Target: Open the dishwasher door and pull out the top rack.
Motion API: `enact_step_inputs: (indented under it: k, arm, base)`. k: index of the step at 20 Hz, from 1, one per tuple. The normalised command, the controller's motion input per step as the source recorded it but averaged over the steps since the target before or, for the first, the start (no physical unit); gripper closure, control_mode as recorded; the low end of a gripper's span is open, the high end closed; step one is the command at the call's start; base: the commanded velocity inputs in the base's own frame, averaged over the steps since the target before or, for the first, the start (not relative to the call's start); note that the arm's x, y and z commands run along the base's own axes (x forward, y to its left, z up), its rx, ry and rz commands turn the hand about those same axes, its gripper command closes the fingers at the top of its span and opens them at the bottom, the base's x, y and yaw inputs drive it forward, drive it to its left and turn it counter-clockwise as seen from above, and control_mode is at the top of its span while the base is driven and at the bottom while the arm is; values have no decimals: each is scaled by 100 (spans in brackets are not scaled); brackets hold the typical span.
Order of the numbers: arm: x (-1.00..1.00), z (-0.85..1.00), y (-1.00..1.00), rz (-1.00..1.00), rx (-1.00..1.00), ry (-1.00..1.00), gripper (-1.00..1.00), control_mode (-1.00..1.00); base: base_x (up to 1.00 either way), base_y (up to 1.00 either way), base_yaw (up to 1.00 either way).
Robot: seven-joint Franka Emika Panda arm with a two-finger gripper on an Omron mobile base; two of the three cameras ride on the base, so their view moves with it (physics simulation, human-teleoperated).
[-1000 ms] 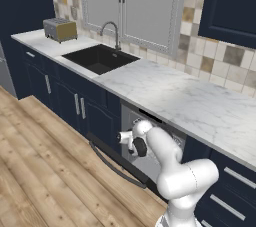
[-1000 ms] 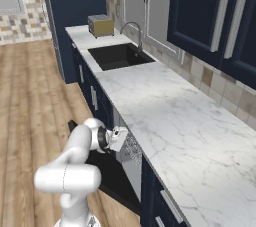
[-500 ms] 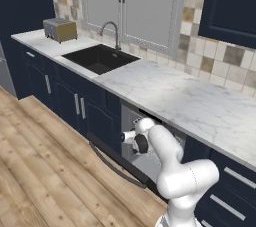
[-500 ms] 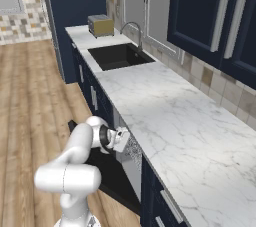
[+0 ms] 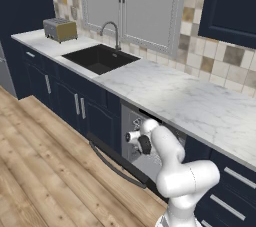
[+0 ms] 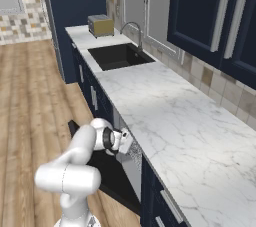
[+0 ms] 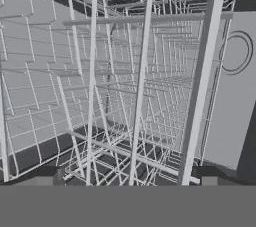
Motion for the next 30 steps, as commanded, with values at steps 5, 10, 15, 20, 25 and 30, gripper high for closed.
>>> enact_step_inputs:
  k: [5, 10, 15, 20, 25, 30]
  arm:
    - [14, -23, -12, 0, 1, 8, -100, -100]
    - [5, -36, -2, 1, 6, 16, -100, -100]
    - [0, -50, 0, 1, 10, 22, -100, -100]
    - [-11, -49, 9, 3, 12, 19, -100, -100]
    - [-50, -57, 40, 5, 11, 10, -100, -100]
    - [-51, -60, 55, 3, 7, 7, -100, -100]
  base:
    - [0, 0, 0]
    - [0, 0, 0]
    - [0, 0, 0]
    - [0, 0, 0]
    - [0, 0, 0]
    - [0, 0, 0]
